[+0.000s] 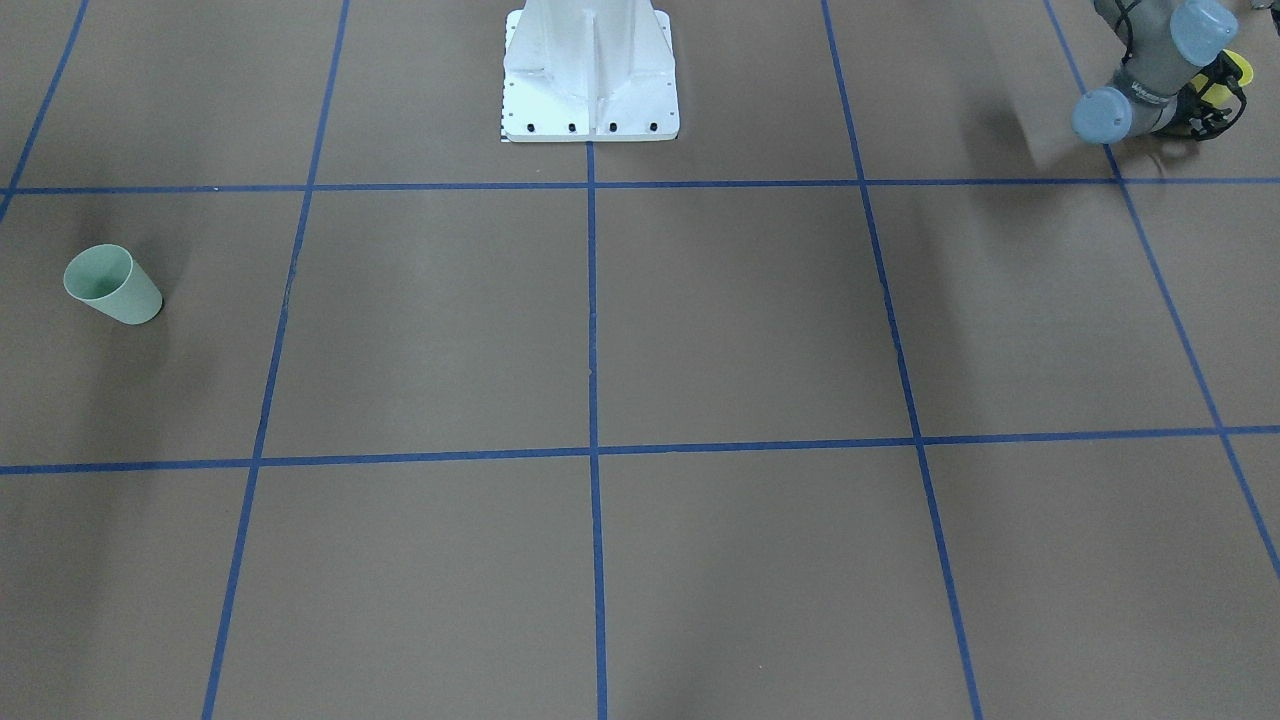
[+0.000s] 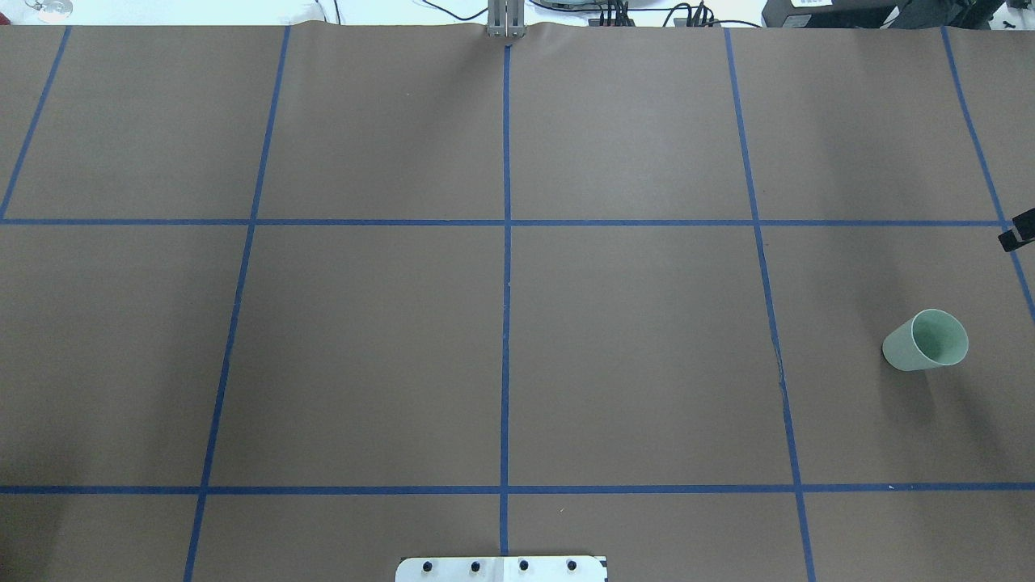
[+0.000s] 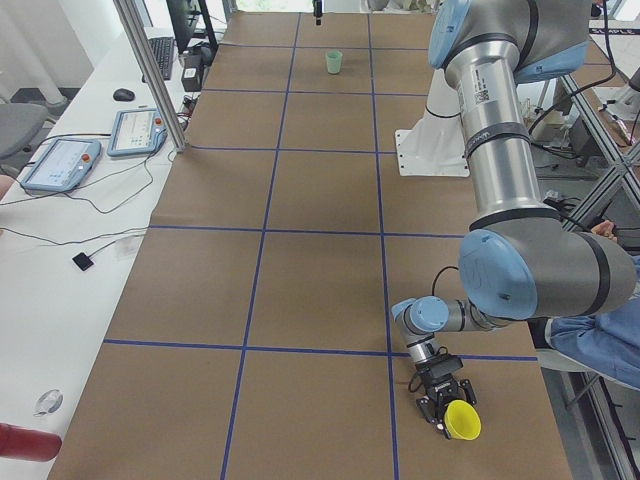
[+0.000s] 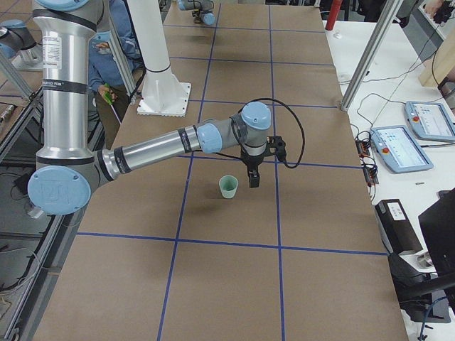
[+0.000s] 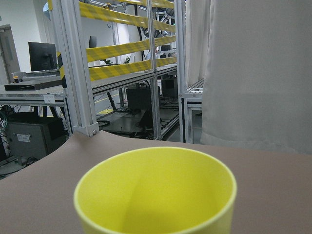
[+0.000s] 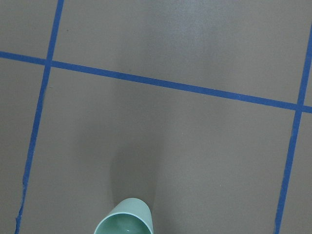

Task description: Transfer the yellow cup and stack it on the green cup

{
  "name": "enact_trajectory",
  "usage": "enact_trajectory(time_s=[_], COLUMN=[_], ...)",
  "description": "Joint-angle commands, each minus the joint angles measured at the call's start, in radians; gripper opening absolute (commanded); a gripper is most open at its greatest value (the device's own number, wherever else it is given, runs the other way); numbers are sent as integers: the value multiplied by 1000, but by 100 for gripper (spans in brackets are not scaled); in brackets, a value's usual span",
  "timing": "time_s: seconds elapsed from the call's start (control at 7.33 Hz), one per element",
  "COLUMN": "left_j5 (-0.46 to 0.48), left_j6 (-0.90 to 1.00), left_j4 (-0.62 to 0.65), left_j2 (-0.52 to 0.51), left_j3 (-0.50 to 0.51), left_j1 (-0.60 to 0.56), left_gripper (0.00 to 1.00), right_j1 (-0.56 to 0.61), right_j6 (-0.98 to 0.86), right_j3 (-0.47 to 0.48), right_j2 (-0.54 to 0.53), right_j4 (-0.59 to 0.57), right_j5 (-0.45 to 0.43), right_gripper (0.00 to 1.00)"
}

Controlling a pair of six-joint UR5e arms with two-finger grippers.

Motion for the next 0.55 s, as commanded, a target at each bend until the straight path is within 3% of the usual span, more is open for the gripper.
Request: enact_trajectory(time_s=[0.0,0.14,0.41], left_j5=[-6,7,194], left_j6=[4,35,63], left_j4=[-76,-105,-188], left_j2=[88,129,188], left_j3=[2,4,27], left_j1=[20,32,39], left_gripper=[0,0,0], right_j1=[0,-2,-11], right_j6=[1,3,3], right_j3=[1,-8,-25], right_j2=[1,9,27], right_j4=[0,0,-2], right_j5=[3,3,2], right_gripper=[100,100,100])
